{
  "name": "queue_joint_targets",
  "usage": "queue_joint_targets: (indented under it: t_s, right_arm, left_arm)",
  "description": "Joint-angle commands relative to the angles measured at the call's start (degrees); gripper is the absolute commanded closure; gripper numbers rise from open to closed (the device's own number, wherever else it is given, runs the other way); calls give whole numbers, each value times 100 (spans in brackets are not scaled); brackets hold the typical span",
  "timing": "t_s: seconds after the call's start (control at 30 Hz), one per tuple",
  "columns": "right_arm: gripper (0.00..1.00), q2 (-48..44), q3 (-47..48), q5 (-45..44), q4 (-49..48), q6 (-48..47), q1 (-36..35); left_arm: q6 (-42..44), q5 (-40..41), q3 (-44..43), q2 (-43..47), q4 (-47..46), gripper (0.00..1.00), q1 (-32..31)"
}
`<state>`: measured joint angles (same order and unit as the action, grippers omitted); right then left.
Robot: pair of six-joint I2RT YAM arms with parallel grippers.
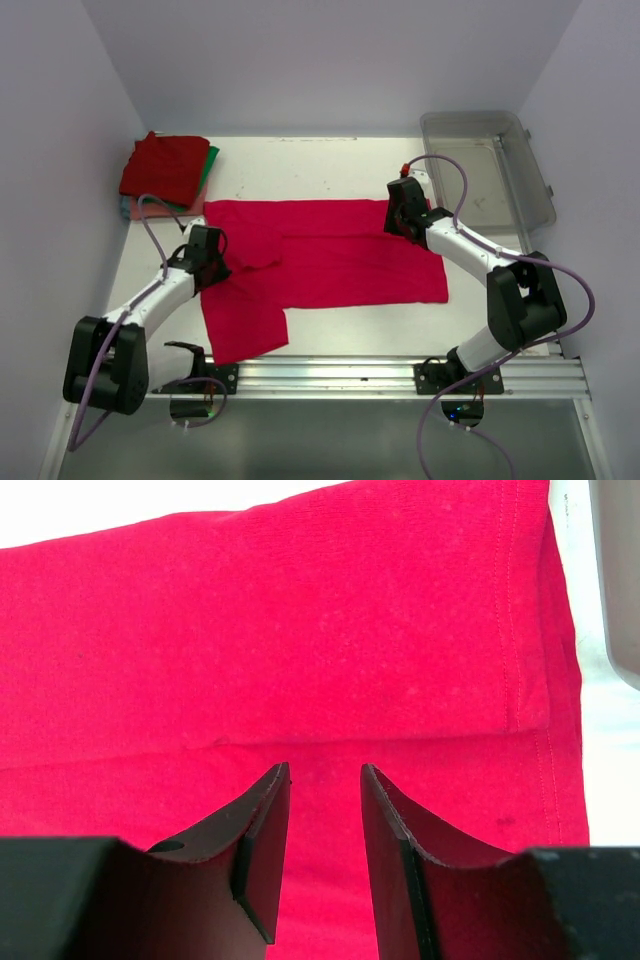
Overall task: Fold and stack the t-shirts
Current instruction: Fold the tshirt
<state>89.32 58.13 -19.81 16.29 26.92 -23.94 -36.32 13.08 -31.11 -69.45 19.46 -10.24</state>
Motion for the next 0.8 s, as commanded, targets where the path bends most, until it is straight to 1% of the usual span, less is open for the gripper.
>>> queue_joint_targets:
  t_s: [0.0, 0.03, 0.17, 0.2, 0.23, 0.27, 0.33, 0.37, 0.4, 0.43, 0.53, 0.67, 0.77]
  right_arm:
    - [62, -90, 6, -84, -153, -37, 21]
    - [62, -90, 6, -93, -153, -37, 30]
    - [62, -116, 14, -32, -162, -29, 30]
    - [64, -108, 14, 30, -179, -29, 21]
    - [69, -90, 23, 239, -197, -29, 30]
    - [85, -64, 40, 450, -319, -29, 30]
    - [95, 76, 137, 942, -425, -116, -14]
    - [100, 129, 181, 1118, -417, -108, -14]
    - [100, 173, 233, 1155, -408, -90, -31]
    - [100, 208, 243, 1146, -390, -55, -23]
    - [100, 156, 173, 1059, -408, -46, -31]
    - [100, -28, 32, 909, -416, -46, -23]
    - [100, -168, -47, 786, -425, -64, -14]
  left_arm:
    - [-77, -174, -106, 651, 382, 80, 40]
    - [-121, -166, -123, 765, 600, 79, 40]
    - [-279, -104, -167, 1310, 892, 78, 40]
    - [-358, -113, -202, 1363, 936, 78, 40]
    - [-454, -139, -289, 1407, 1032, 79, 40]
    - [-499, -139, -334, 1504, 1068, 82, 40]
    - [-656, -192, -369, 1636, 1060, 87, 40]
    - [-710, -148, -343, 1706, 1025, 95, 40]
    - [-745, -78, -317, 1681, 1016, 100, 40]
    - [-772, -60, -264, 1611, 981, 100, 40]
    - [-789, -95, -229, 770, 964, 100, 66]
    - [-877, -262, -53, 258, 550, 100, 75]
    - [-965, -455, -26, 29, 514, 100, 180]
